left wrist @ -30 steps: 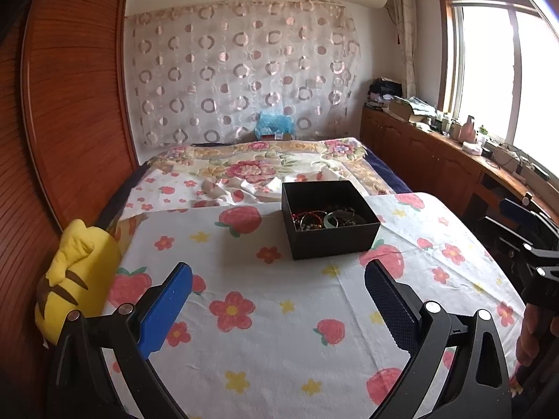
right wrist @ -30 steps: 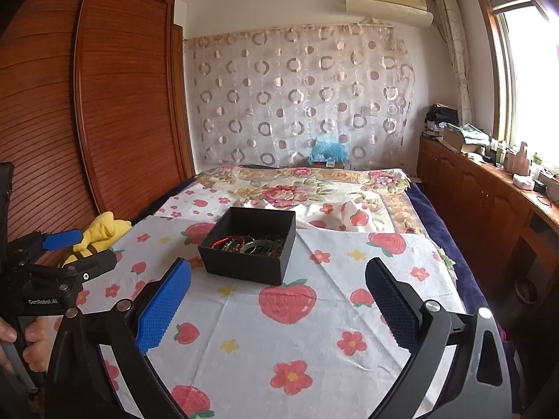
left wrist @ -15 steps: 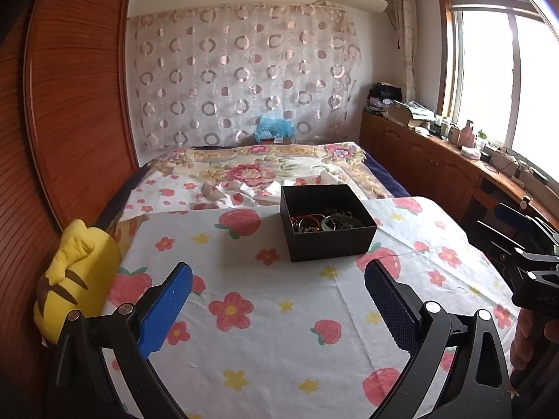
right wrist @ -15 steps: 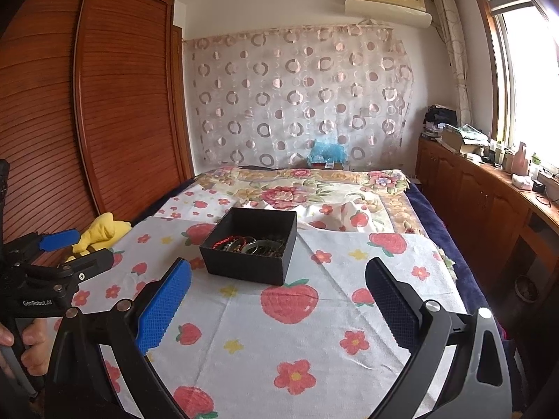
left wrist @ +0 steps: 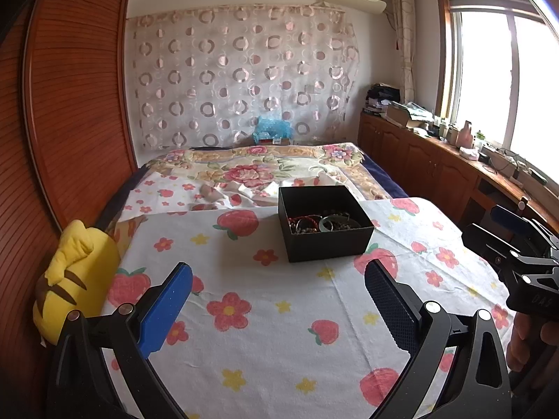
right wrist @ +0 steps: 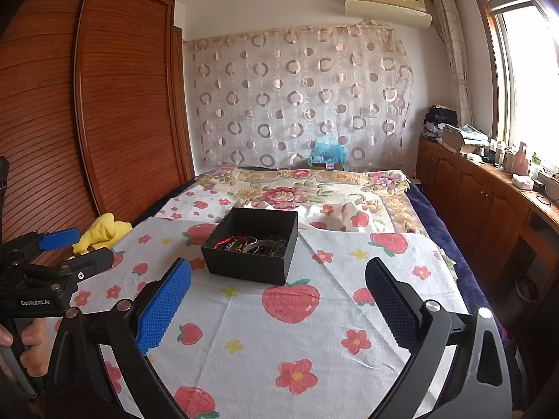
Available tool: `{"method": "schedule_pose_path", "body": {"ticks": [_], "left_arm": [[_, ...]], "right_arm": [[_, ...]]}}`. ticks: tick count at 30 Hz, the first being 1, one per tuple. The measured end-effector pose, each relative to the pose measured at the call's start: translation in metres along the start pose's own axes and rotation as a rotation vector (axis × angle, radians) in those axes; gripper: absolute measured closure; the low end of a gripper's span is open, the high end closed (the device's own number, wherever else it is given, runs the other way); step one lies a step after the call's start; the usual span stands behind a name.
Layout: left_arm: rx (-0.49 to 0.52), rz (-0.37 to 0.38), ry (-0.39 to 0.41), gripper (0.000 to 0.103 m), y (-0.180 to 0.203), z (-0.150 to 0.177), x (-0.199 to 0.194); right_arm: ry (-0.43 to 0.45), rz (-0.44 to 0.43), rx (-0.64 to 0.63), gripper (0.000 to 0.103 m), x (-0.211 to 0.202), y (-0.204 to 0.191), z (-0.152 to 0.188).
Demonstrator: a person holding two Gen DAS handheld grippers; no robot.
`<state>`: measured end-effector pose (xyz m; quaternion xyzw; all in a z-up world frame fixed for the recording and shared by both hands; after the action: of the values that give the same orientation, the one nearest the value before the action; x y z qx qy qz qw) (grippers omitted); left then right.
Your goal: Organize jewelry
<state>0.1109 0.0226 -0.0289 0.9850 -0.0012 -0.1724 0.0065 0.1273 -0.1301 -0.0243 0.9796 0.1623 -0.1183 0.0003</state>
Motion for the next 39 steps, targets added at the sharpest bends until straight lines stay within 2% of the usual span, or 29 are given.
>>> {"method": "schedule_pose_path", "body": {"ticks": [39], "left_arm": [[0.001,0.002,0.001,0.008,0.0017,-0.0001,0.0001]], "right_arm": [[0.001,0.002,0.002,0.003,0.0003,0.0025,0.0001]]}}
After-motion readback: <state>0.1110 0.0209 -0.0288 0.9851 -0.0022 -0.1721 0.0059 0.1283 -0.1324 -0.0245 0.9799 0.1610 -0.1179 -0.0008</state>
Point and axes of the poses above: each gripper's, at about its wrist camera, not at the fingertips, and x roughly the way its jaws point, y to its right, z to its underside, the point moved 7 cm from there along x, roughly the way its jaws point, and after that the axes turned 12 degrees about y, right-handed, at the moved point
